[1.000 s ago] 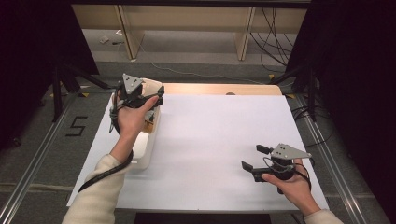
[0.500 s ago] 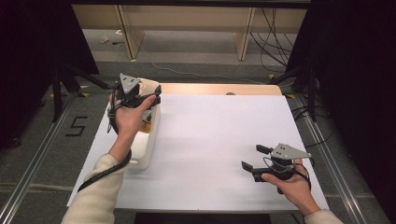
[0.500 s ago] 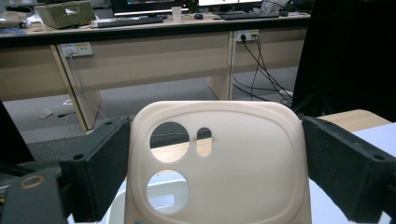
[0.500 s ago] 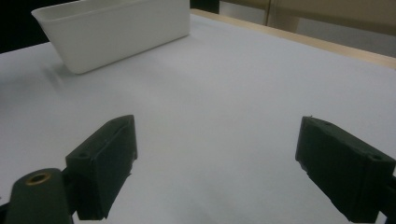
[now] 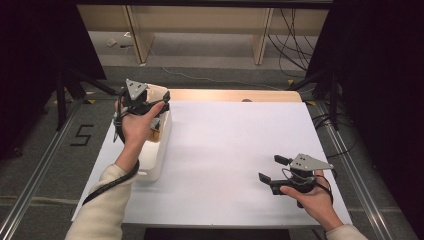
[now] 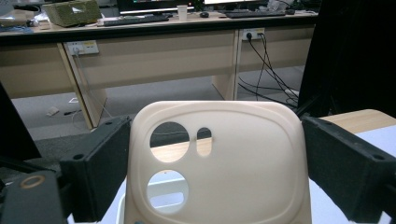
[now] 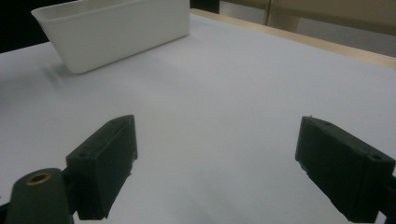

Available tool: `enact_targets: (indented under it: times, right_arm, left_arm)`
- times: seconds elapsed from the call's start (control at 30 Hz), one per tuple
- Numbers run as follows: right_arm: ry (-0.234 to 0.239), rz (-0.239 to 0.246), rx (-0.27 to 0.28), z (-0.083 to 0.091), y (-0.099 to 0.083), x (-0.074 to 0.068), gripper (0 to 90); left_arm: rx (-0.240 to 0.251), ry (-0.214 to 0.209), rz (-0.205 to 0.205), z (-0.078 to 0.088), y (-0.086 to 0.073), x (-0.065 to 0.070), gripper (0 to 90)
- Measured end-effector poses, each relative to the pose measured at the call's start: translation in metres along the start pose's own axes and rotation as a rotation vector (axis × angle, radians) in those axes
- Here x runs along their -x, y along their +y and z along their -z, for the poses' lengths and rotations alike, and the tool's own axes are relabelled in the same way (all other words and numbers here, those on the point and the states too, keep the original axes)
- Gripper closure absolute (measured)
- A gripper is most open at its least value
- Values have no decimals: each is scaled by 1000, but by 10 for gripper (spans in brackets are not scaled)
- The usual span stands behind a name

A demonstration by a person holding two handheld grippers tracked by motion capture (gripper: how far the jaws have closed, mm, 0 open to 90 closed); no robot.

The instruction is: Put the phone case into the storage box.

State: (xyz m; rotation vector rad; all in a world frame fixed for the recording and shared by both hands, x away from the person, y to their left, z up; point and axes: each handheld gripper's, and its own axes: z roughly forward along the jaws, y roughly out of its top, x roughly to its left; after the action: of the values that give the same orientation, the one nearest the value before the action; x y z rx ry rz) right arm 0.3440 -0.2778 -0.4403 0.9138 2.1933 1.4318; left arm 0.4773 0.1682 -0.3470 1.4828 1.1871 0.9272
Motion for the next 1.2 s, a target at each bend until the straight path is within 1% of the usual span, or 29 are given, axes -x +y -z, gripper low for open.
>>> enact_targets:
  times: [0.23, 0.5, 1.2]
  right_arm:
    - [-6, -4, -1, 1, 0, 1, 137]
    - [-2, -4, -2, 0, -1, 1, 137]
    - [1, -4, -2, 0, -1, 0, 138]
  left_arm:
    - [3, 9, 11, 0, 1, -5, 109]
    - [3, 21, 20, 0, 0, -9, 109]
    - [-15, 17, 28, -6, -7, -11, 109]
